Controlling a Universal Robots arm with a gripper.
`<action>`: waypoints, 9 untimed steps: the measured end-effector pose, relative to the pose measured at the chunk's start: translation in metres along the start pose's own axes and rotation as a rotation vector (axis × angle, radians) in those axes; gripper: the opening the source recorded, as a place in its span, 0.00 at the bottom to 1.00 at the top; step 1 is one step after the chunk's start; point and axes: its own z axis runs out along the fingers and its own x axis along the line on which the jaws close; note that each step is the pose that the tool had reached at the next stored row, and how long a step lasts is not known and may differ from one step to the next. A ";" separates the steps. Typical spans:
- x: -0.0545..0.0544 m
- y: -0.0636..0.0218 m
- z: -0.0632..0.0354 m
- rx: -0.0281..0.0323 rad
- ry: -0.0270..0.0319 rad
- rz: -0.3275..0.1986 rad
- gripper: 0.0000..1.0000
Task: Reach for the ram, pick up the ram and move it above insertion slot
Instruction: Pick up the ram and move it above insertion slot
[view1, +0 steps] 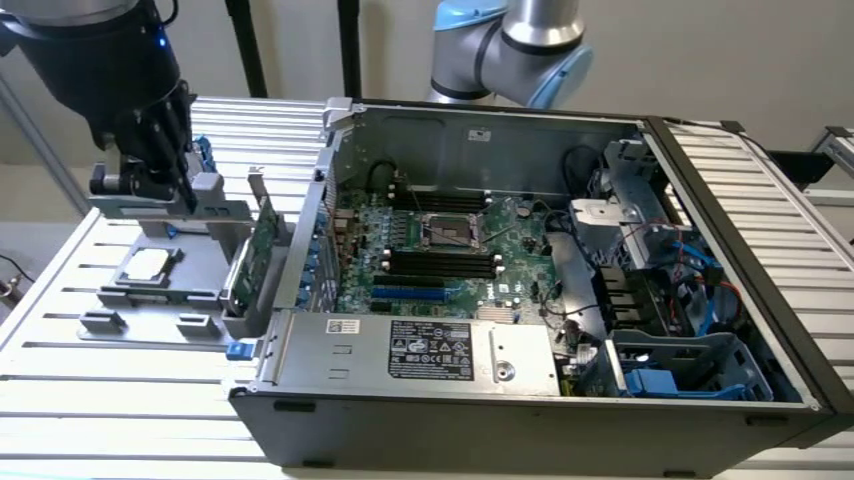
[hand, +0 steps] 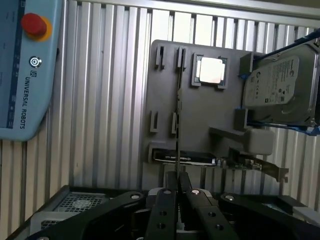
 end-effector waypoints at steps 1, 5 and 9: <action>0.000 -0.0042 -0.0016 0.0000 -0.0005 -0.001 0.13; 0.002 -0.0221 -0.0051 -0.0005 -0.0008 -0.003 0.13; 0.003 -0.0402 -0.0070 -0.0012 -0.0008 -0.005 0.13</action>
